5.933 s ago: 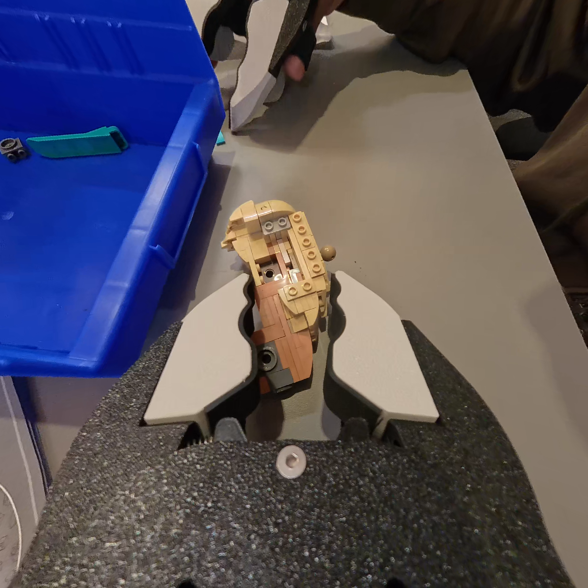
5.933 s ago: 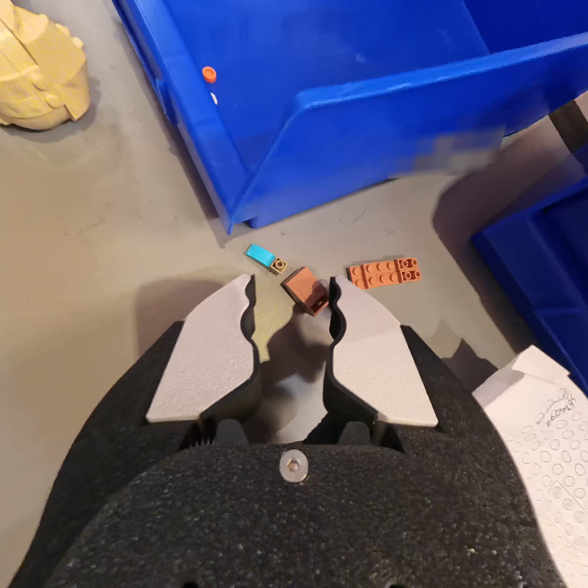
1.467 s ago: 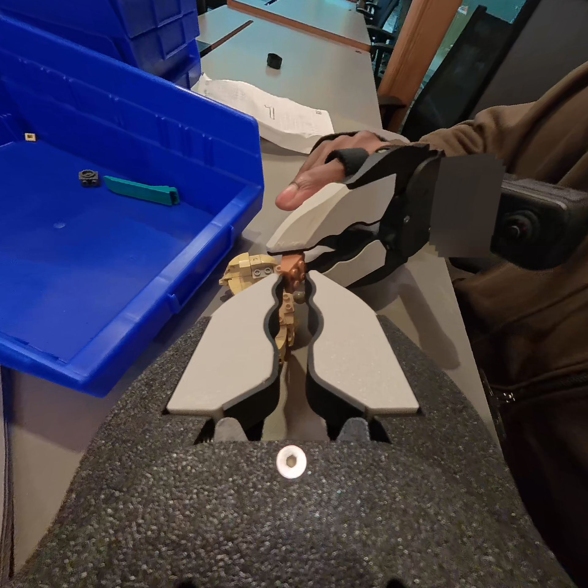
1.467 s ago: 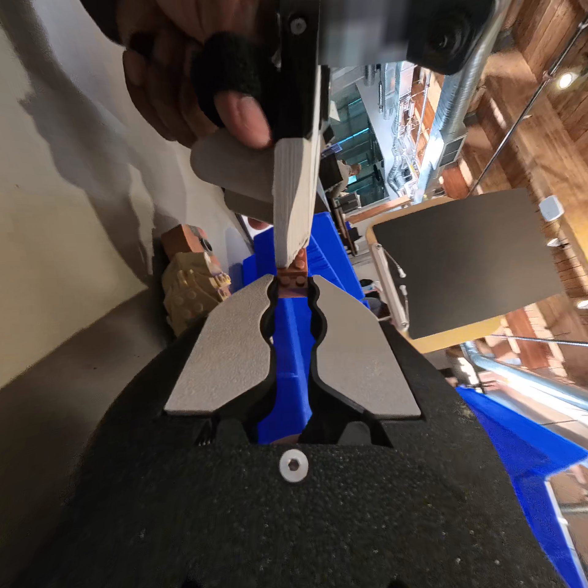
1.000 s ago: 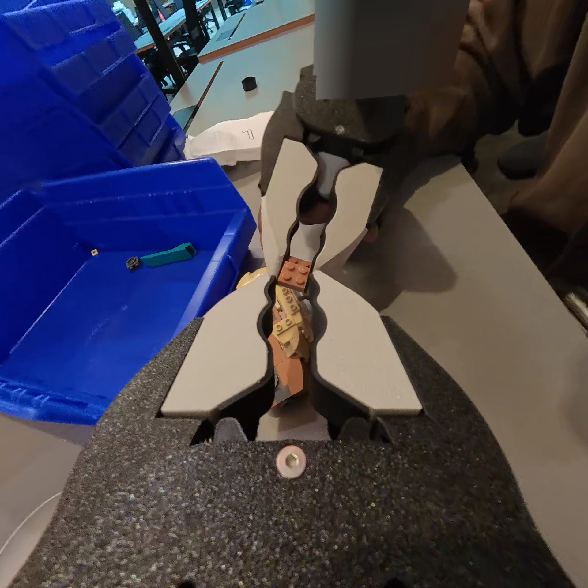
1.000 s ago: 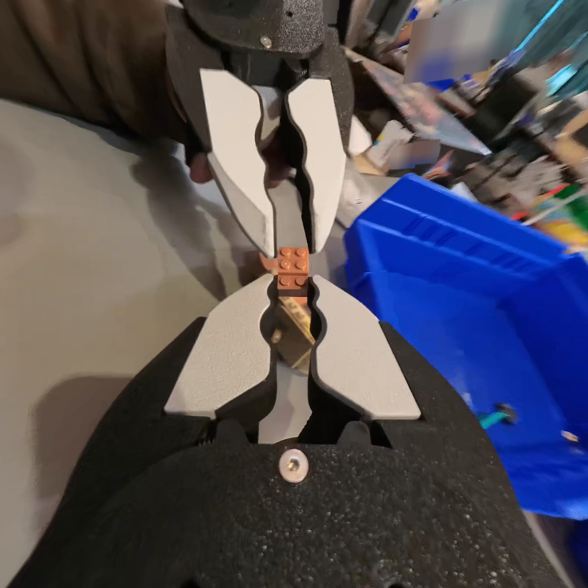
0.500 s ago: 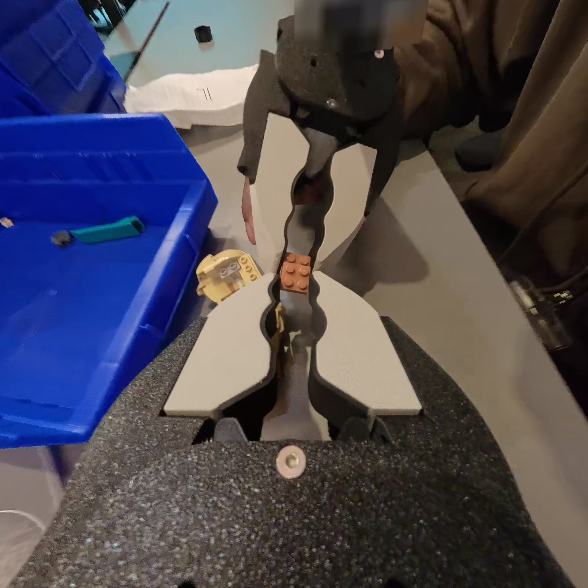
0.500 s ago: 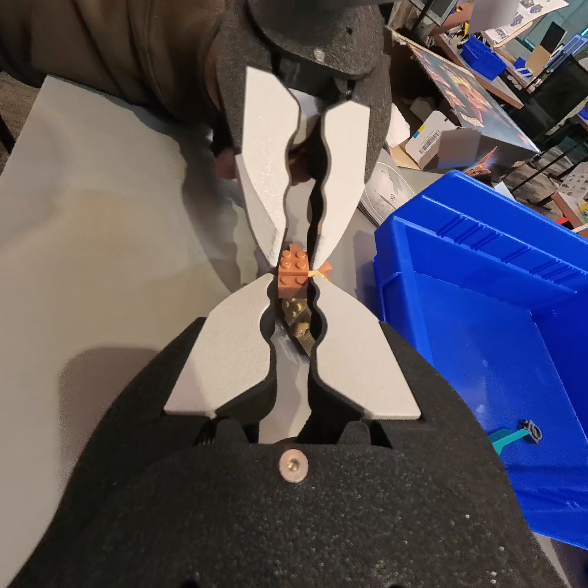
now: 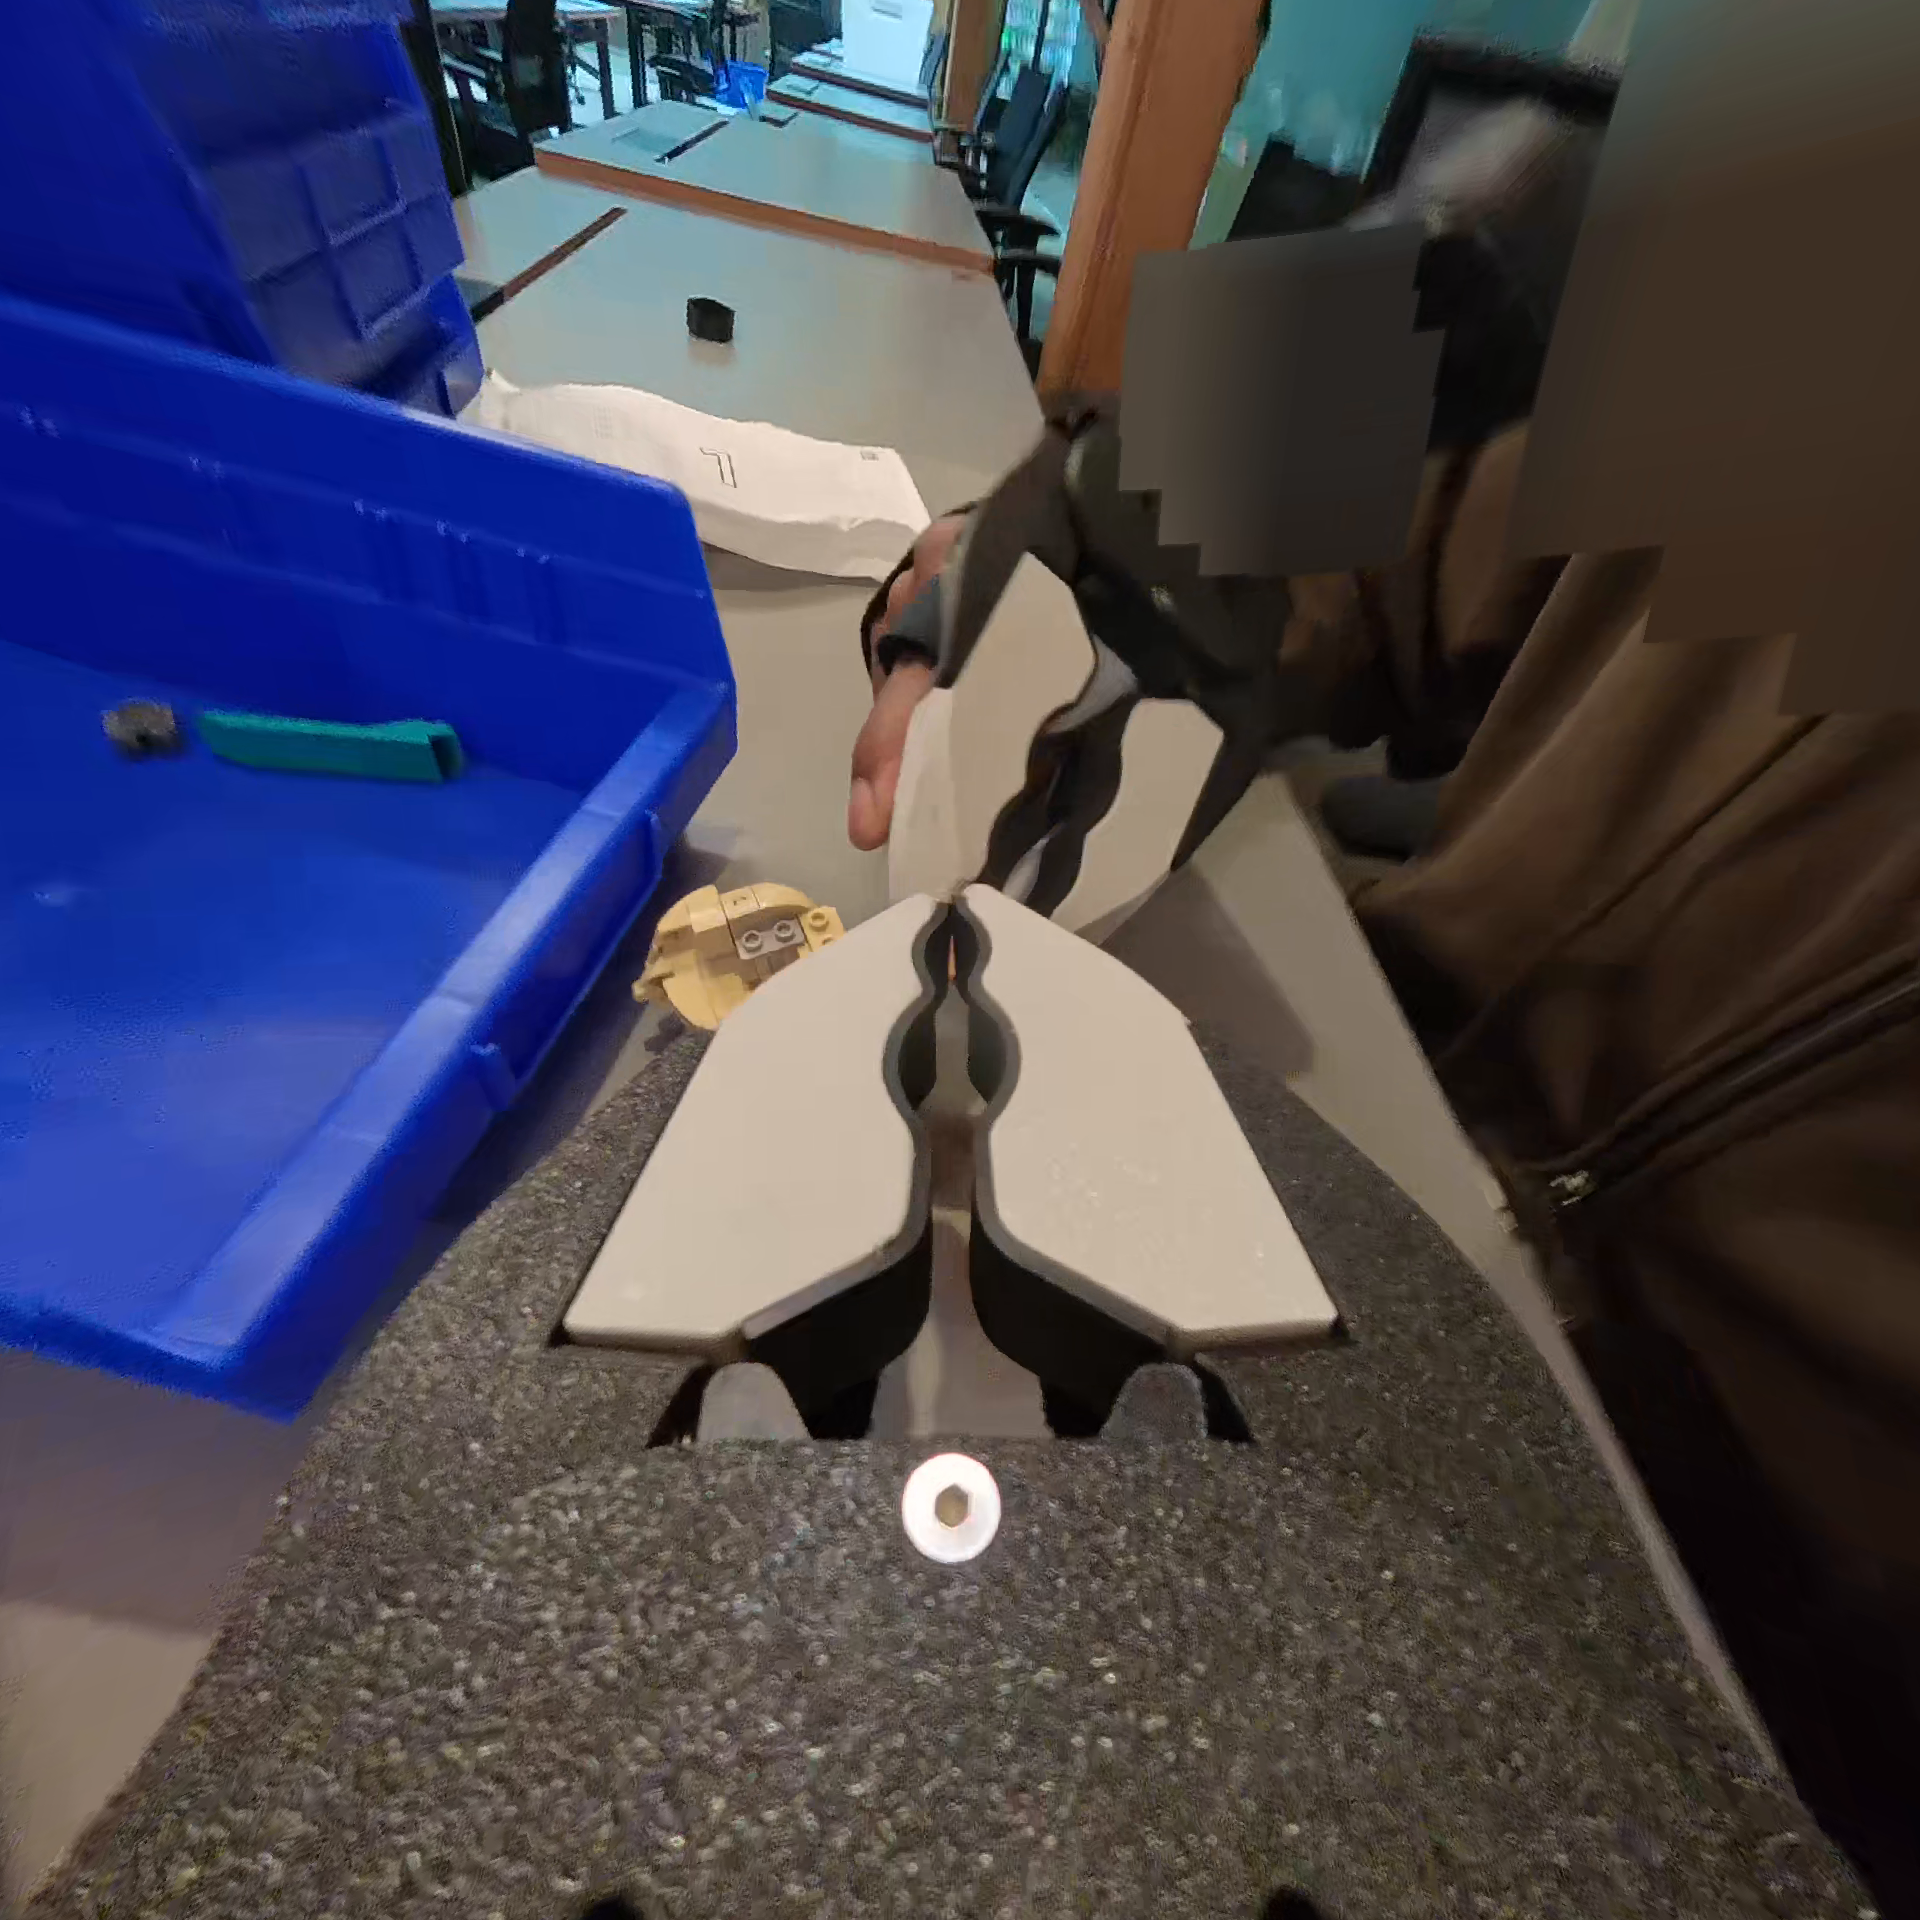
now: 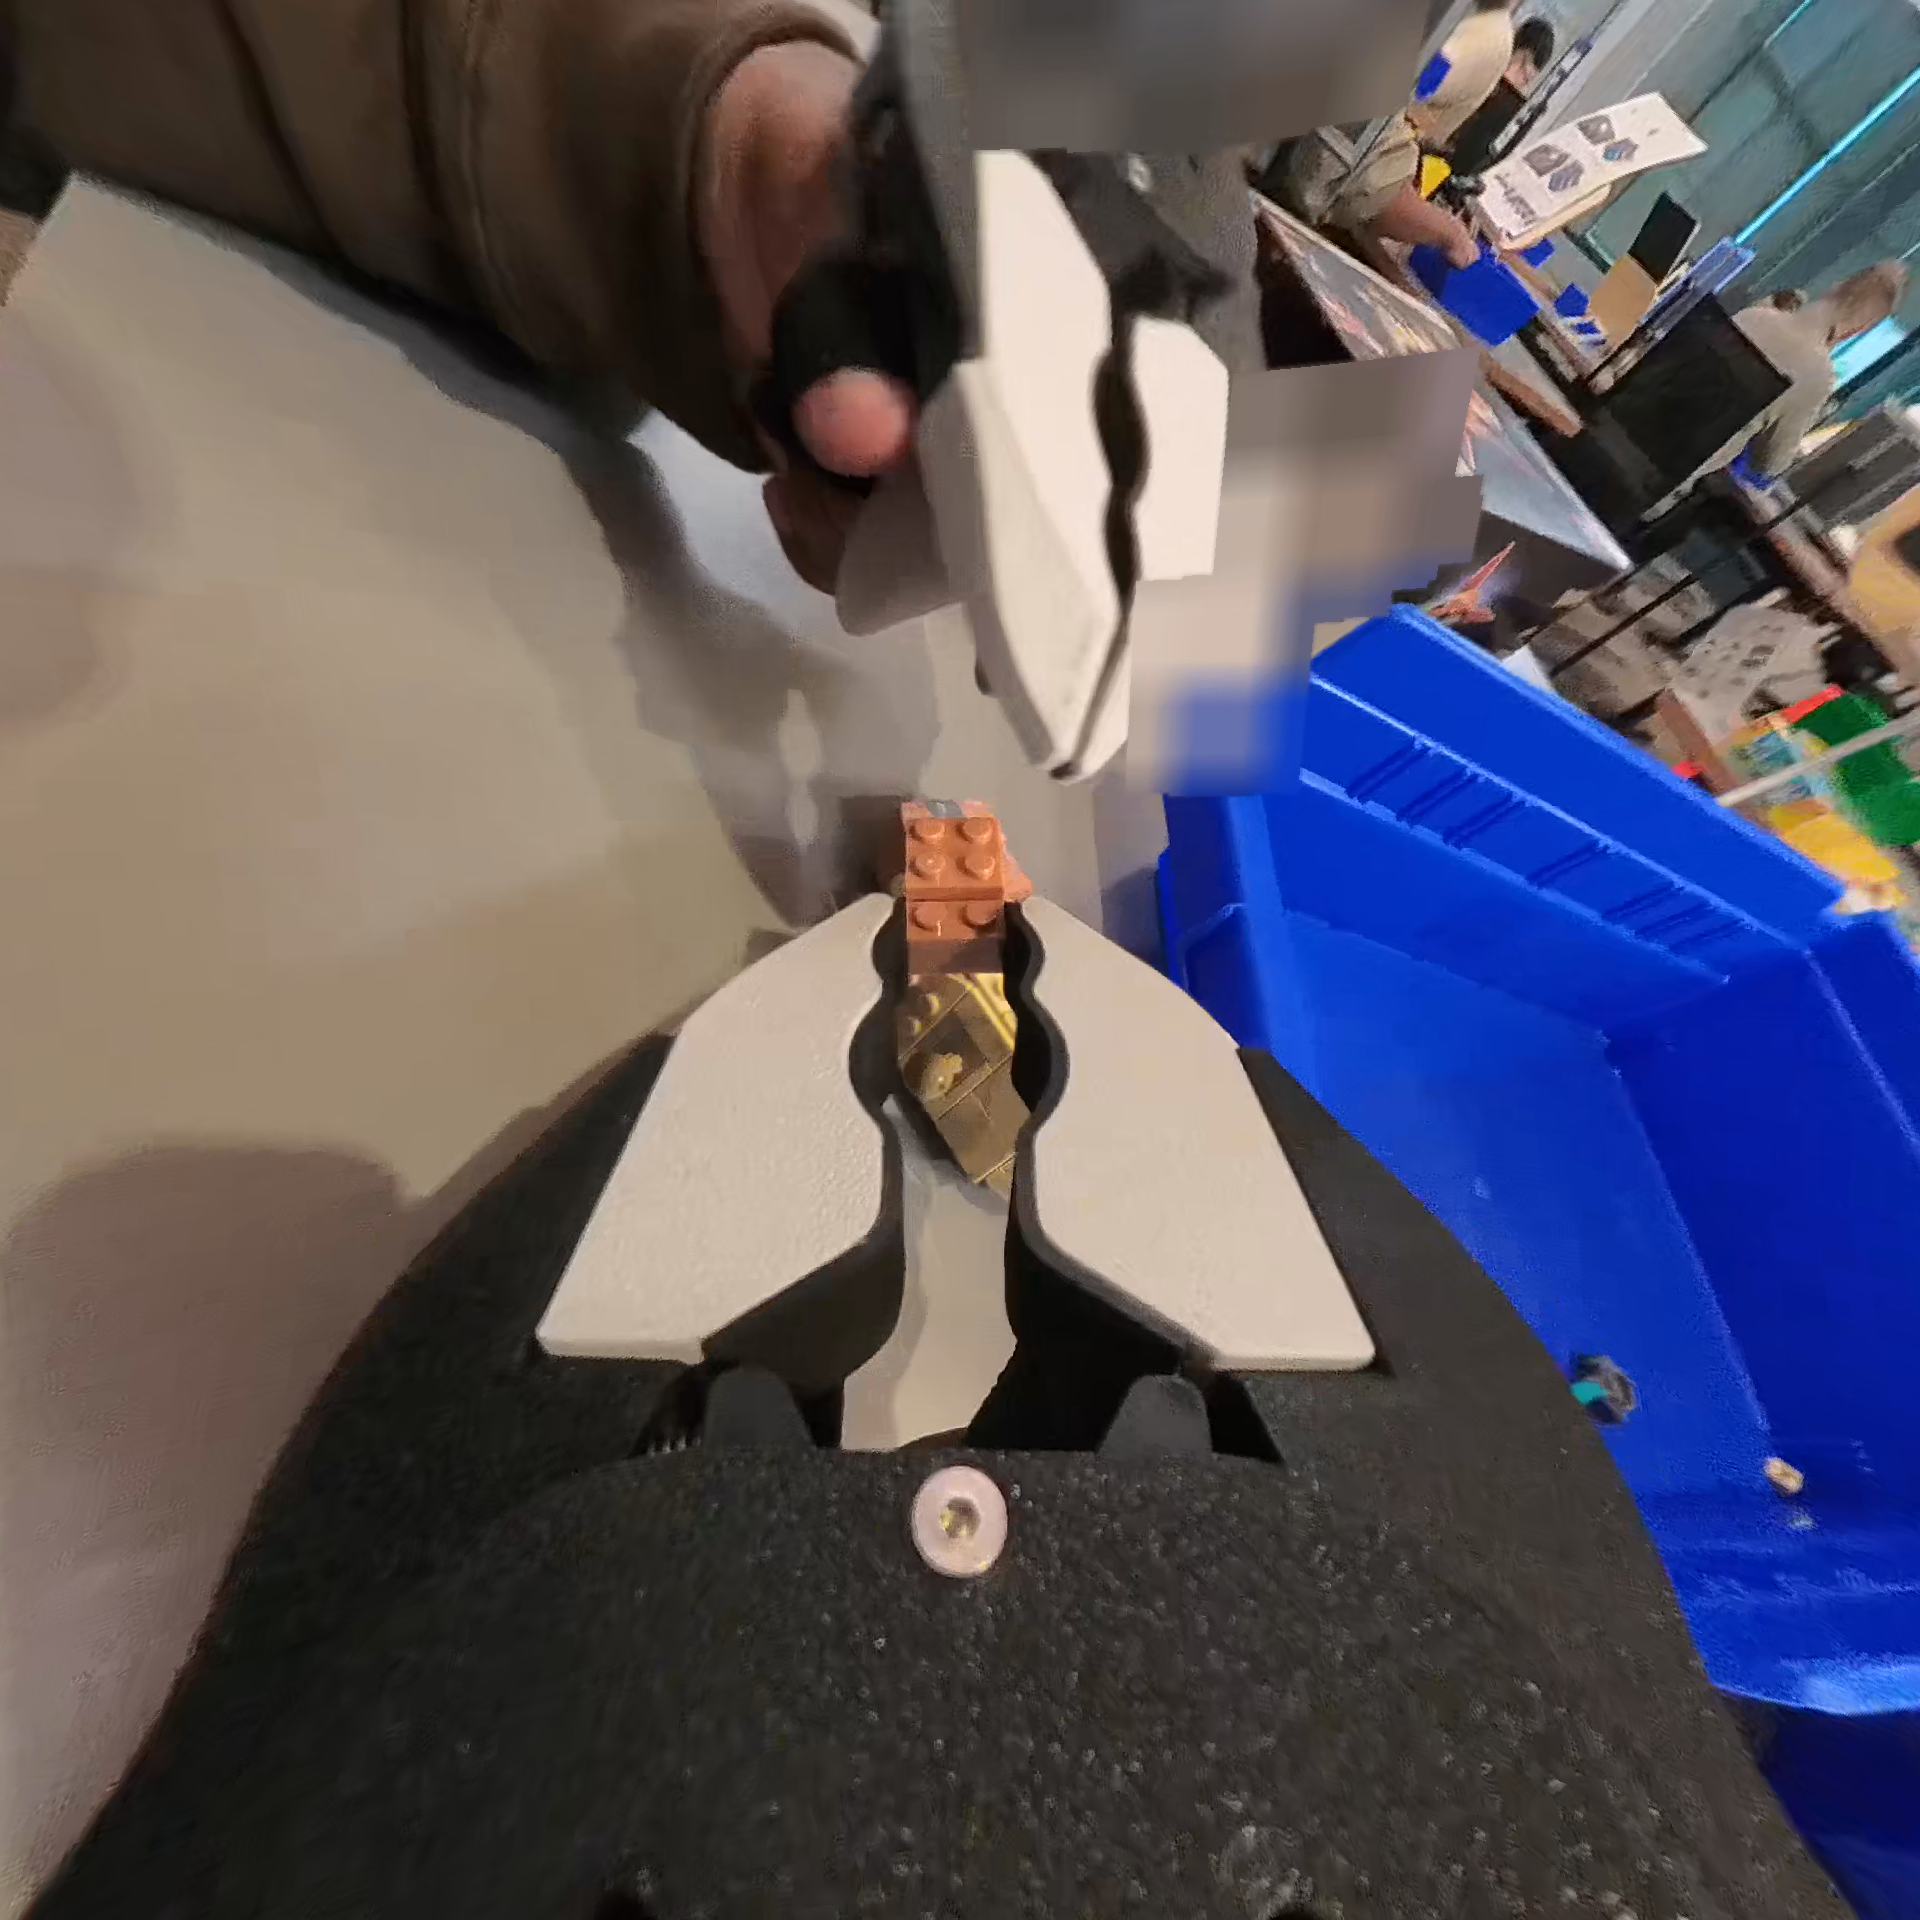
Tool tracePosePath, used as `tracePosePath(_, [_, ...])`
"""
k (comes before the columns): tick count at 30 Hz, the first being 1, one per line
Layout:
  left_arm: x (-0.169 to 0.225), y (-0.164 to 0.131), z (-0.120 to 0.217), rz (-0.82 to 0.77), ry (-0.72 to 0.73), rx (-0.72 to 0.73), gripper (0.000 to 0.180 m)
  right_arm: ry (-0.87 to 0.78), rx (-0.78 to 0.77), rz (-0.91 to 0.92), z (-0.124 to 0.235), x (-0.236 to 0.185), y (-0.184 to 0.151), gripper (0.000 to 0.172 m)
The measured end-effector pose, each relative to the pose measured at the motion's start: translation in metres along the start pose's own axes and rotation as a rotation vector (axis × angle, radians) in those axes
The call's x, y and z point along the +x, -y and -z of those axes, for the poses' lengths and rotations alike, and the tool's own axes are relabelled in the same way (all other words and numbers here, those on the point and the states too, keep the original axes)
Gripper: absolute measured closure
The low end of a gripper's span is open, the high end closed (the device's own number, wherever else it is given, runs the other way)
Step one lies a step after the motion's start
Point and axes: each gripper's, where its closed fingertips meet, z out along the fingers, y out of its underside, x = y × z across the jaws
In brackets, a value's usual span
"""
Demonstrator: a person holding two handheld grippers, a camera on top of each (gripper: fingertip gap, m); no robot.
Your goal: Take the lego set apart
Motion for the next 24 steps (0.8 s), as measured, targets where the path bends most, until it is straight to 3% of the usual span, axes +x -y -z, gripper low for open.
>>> tracePosePath(5, [0.005,-0.016,-0.01,-0.291,0.083,-0.124,0.166,0.038,-0.007,-0.111,0.001,-0.001,-0.002,0.155])
tracePosePath(14, [0.003,-0.029,-0.014,-0.5,0.148,-0.233,0.159,0.096,-0.01,-0.152,0.0,-0.011,-0.001,0.155])
tracePosePath(21, [0.005,-0.035,-0.016,-0.566,0.154,-0.281,0.164,0.096,-0.041,-0.119,-0.002,-0.013,-0.005,0.155])
tracePosePath(24, [0.004,-0.04,-0.017,-0.495,0.141,-0.323,0.164,0.086,-0.062,-0.065,-0.003,-0.015,-0.008,0.155])
